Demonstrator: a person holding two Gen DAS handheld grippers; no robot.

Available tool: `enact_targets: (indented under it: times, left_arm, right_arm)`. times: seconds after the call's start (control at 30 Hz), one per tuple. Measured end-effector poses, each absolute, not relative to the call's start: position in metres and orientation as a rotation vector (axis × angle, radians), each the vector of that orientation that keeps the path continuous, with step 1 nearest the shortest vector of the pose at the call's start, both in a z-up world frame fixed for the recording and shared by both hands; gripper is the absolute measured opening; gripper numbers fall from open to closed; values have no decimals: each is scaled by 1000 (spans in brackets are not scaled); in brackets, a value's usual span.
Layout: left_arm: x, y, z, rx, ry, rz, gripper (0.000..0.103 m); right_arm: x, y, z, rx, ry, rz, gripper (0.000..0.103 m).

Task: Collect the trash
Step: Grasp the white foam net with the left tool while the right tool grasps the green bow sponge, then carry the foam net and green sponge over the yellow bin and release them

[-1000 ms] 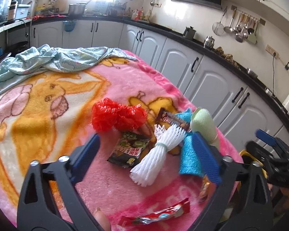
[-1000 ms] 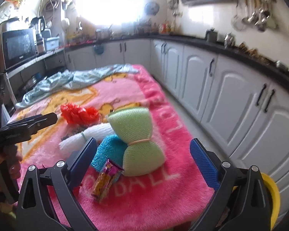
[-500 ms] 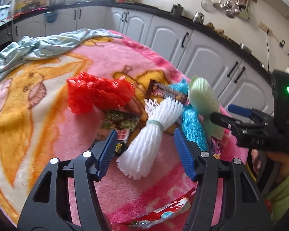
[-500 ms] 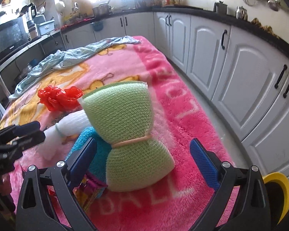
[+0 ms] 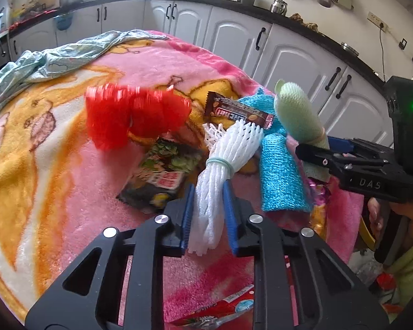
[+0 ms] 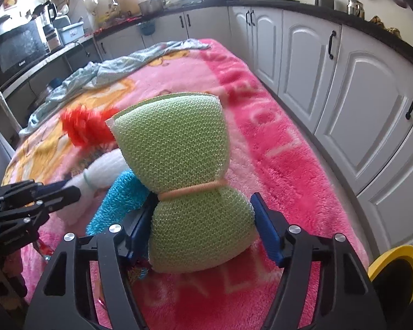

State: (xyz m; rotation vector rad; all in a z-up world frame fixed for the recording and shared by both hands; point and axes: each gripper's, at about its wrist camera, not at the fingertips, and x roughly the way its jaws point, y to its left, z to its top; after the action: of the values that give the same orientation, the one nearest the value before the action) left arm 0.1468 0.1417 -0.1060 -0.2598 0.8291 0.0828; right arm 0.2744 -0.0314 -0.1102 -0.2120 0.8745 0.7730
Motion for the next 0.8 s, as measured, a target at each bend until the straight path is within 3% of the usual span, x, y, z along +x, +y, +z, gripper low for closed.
enact_targets:
  times: [0.8]
  left_arm:
    - [126,122,-55,-290,711,-9,11]
  right_arm:
    - [234,-90,-46,-120,716,717,65]
